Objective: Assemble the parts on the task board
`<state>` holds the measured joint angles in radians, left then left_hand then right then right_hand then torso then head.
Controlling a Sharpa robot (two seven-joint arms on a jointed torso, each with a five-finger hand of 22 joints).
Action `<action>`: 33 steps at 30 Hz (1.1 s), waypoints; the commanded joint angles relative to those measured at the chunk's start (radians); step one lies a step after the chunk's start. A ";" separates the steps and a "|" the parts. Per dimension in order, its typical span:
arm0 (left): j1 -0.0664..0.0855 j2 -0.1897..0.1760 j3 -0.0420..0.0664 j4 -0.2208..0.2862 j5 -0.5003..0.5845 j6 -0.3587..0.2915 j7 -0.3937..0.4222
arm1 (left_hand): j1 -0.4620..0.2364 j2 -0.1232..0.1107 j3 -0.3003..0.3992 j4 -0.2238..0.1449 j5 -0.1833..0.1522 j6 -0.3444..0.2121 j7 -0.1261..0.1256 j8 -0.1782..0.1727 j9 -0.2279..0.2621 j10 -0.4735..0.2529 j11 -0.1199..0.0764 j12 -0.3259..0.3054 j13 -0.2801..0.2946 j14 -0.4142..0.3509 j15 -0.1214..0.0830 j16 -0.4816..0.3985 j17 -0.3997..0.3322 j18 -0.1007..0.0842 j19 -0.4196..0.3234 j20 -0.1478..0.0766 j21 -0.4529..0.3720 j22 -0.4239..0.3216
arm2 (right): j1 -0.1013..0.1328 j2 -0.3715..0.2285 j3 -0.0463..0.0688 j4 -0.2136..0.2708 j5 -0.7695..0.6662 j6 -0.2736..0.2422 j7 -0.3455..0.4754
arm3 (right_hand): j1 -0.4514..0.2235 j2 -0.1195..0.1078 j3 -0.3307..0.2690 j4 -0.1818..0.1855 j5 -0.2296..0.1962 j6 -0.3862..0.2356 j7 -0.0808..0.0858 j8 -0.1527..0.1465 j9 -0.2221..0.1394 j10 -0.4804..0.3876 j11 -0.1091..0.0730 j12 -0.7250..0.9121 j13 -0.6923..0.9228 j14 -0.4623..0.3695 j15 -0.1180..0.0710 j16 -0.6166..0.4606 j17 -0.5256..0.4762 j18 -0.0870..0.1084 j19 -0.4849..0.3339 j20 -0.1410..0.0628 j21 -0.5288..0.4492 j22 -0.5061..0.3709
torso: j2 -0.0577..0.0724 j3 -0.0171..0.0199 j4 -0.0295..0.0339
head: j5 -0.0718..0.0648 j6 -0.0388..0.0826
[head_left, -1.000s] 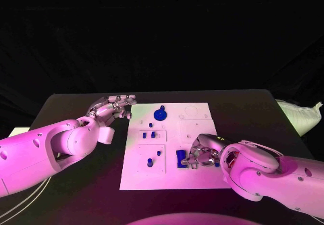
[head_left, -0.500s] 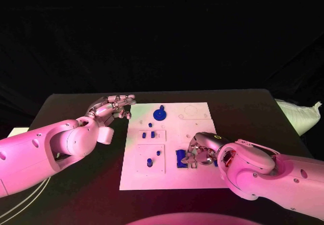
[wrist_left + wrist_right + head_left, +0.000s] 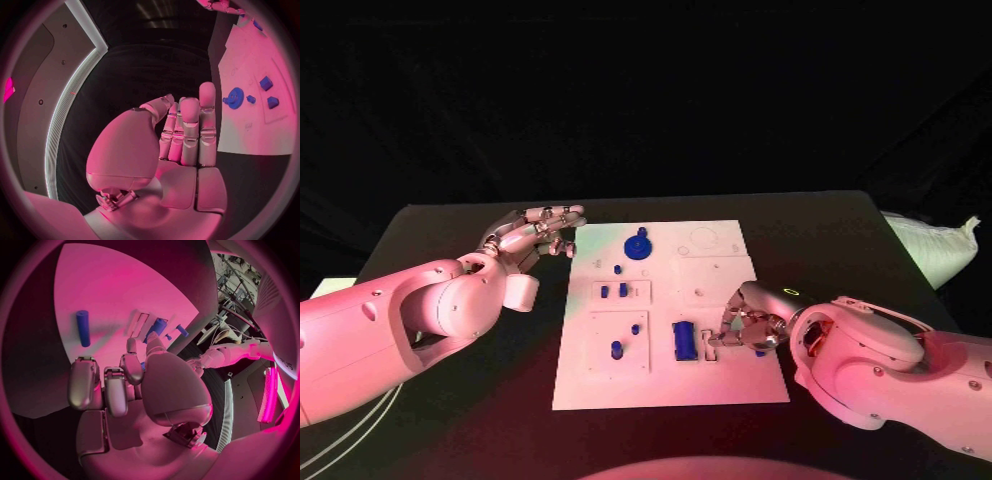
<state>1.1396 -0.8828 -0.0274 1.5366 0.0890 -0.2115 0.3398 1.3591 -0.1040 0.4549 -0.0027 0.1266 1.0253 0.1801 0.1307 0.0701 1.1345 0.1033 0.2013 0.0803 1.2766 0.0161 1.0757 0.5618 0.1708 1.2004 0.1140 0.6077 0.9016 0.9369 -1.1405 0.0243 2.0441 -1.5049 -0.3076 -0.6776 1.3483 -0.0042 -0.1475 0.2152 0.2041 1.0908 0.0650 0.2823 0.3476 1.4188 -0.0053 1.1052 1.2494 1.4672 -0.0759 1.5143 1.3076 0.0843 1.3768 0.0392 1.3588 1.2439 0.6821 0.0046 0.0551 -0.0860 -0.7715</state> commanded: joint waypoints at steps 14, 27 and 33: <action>-0.005 -0.005 0.000 0.029 -0.010 0.025 0.004 | 0.002 -0.003 -0.005 -0.002 0.003 -0.009 0.000 0.005 -0.002 -0.005 -0.001 0.002 -0.001 -0.010 0.000 -0.004 -0.001 0.011 0.003 0.002 -0.004 -0.002 | 0.025 -0.104 0.000 -0.003 -0.140 0.056 -0.014 | 0.031 0.026 0.026 0.006 0.046 -0.021 0.013 -0.049 -0.018 -0.008 0.004 -0.035 -0.016 0.081 0.011 0.002 0.147 -0.009 -0.006 0.007 -0.007 -0.002 | 0.000 -0.0007 0.0014 | -0.028 0.004; -0.009 -0.006 0.000 0.025 -0.012 0.026 0.004 | 0.002 -0.003 -0.005 -0.002 0.003 -0.009 0.000 0.005 -0.002 -0.005 0.000 0.003 -0.001 -0.010 0.000 -0.005 -0.002 0.011 0.003 0.002 -0.004 -0.002 | 0.000 -0.093 -0.003 -0.029 -0.155 0.161 -0.030 | -0.026 -0.011 -0.010 0.067 0.032 0.001 0.011 -0.064 -0.019 -0.004 0.003 -0.044 -0.017 0.081 0.010 0.002 0.148 -0.008 -0.006 0.008 -0.008 -0.001 | 0.001 -0.0011 0.0025 | -0.032 0.002; -0.009 -0.006 0.000 0.023 -0.012 0.026 0.004 | 0.001 -0.002 -0.005 -0.002 0.003 -0.009 0.000 0.005 -0.001 -0.006 0.000 0.003 -0.001 -0.010 0.000 -0.004 -0.002 0.011 0.003 0.002 -0.004 -0.002 | -0.010 -0.082 -0.004 -0.037 -0.155 0.189 -0.037 | -0.028 -0.015 -0.013 0.068 0.030 0.002 0.011 -0.065 -0.019 -0.005 0.003 -0.047 -0.018 0.081 0.010 0.001 0.148 -0.008 -0.006 0.008 -0.009 -0.002 | 0.001 -0.0007 0.0025 | -0.029 0.001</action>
<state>1.1303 -0.8895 -0.0276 1.5588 0.0817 -0.2049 0.3389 1.3591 -0.1040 0.4550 -0.0027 0.1266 1.0253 0.1801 0.1307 0.0701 1.1345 0.1033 0.2013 0.0804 1.2729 0.0124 1.0757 0.5602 0.1709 1.2004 0.1140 0.6077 0.9003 0.9287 -1.2243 0.0208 2.0078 -1.6381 -0.1753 -0.6901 1.3289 -0.0183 -0.1597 0.2775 0.2396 1.0857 0.0754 0.2239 0.3303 1.4132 0.0002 1.0638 1.2320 1.4645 -0.0735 1.5143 1.3073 0.0844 1.3730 0.0432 1.3546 1.2432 0.6828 0.0035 0.0576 -0.1173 -0.7698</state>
